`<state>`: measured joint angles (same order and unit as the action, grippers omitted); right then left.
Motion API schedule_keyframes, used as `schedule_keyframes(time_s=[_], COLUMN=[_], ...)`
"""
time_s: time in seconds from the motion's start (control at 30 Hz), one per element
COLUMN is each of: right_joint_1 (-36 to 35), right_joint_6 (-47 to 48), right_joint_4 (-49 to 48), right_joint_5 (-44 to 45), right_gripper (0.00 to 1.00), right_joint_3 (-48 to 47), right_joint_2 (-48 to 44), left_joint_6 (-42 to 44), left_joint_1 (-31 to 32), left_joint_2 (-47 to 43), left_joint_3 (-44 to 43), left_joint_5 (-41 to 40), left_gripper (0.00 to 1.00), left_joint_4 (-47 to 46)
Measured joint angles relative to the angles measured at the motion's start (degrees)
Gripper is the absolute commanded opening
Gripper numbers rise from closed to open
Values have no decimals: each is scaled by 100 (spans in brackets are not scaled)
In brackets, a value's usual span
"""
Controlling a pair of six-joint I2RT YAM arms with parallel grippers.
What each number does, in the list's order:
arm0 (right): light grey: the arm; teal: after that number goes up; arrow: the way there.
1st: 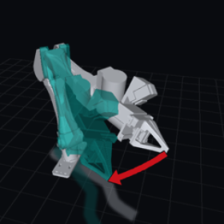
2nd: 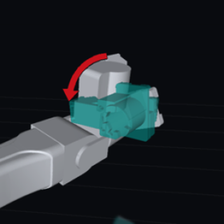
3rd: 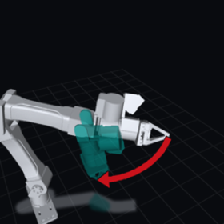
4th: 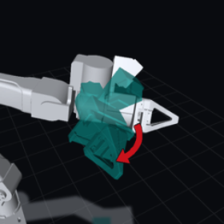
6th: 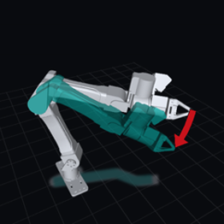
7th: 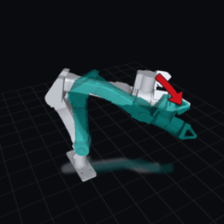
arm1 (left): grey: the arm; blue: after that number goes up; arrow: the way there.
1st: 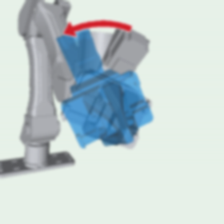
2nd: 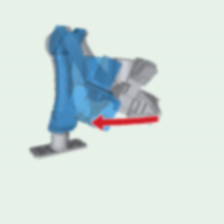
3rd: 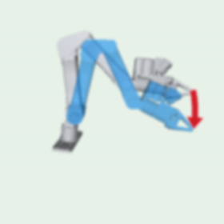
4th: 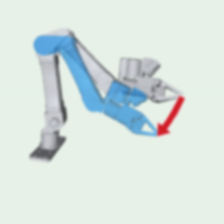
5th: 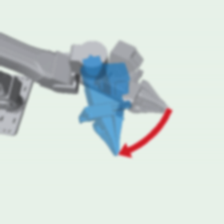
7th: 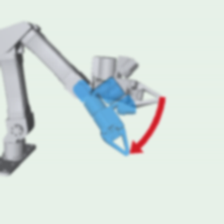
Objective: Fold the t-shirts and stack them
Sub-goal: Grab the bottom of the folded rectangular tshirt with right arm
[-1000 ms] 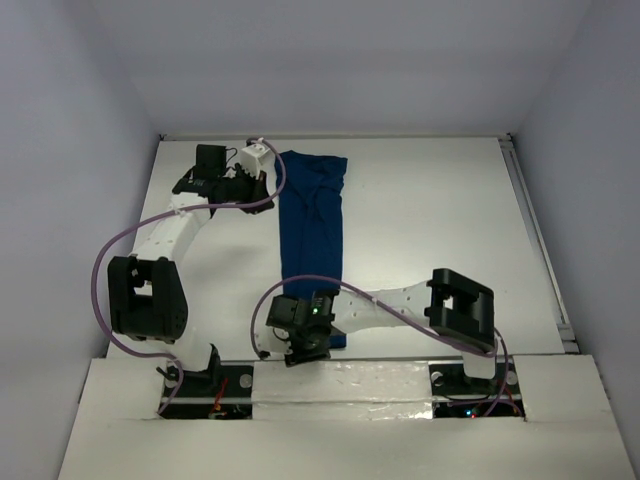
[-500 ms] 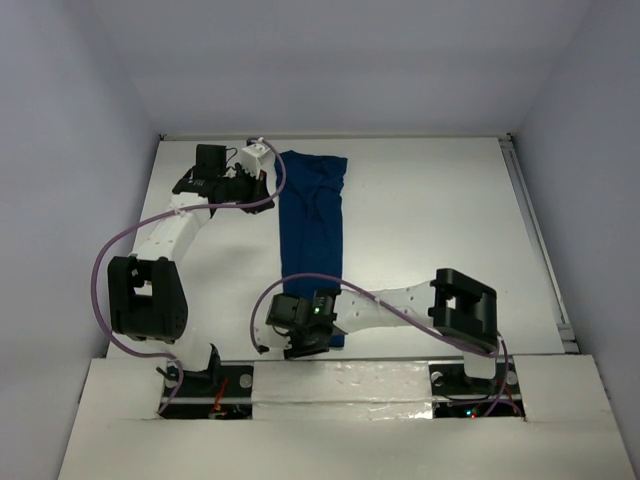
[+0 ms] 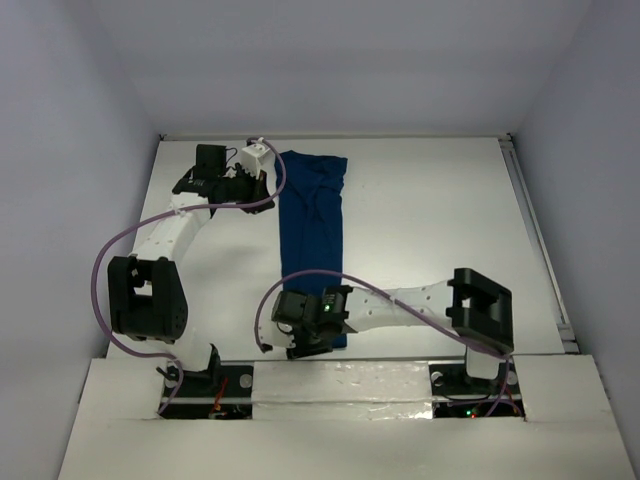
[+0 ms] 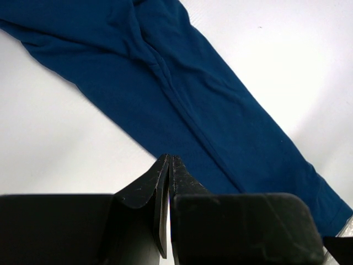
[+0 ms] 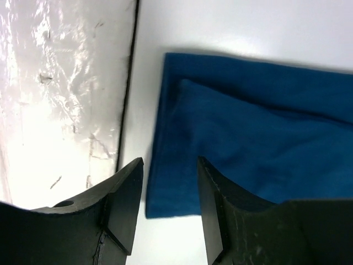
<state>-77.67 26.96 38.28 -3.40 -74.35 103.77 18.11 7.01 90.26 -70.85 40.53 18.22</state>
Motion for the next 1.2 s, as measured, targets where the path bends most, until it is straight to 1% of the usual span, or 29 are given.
schedule_keyframes(time_s=[0.23,0.43,0.5,0.57,0.6,0.67,0.73,0.77,0.87,0.9,0.93,0.97,1.2], right_joint_1=[0,4,7,9,11,15,24,35,52,55,57,59,66], right_joint_6=[13,4,-2,-20,-31,-39,-92,-109,-144,-149,-149,-153,-166], right_joint_4=[4,28,90,164,175,208,221,264,302,323,337,348,275], right_joint_5=[-219,-221,-223,-203,-190,-122,-68,-57,-7,-4,-4,-4,-2], right_gripper=[50,51,49,42,40,31,29,22,14,9,2,0,0], right_joint_3=[26,-103,-212,-363,-411,-520,-601,-654,-737,-754,-769,-780,-695], right_joint_2=[490,614,702,811,850,929,994,1025,1078,1091,1097,1102,1016], left_joint_6=[0,0,2,2,2,4,4,7,9,9,11,9,26], left_joint_1=[0,0,0,-2,-9,-31,-39,-44,-66,-68,-70,-70,-79], left_joint_2=[0,0,0,0,0,0,-2,-2,-4,-4,-7,-9,-13], left_joint_3=[0,0,0,0,0,0,0,0,0,0,0,0,0], left_joint_5=[0,13,24,42,52,81,101,109,136,144,149,151,197], left_gripper=[0,0,0,0,0,0,0,0,0,0,0,0,0], left_joint_4=[0,-2,0,-2,-2,-2,-2,-2,-2,-2,-2,-2,-2])
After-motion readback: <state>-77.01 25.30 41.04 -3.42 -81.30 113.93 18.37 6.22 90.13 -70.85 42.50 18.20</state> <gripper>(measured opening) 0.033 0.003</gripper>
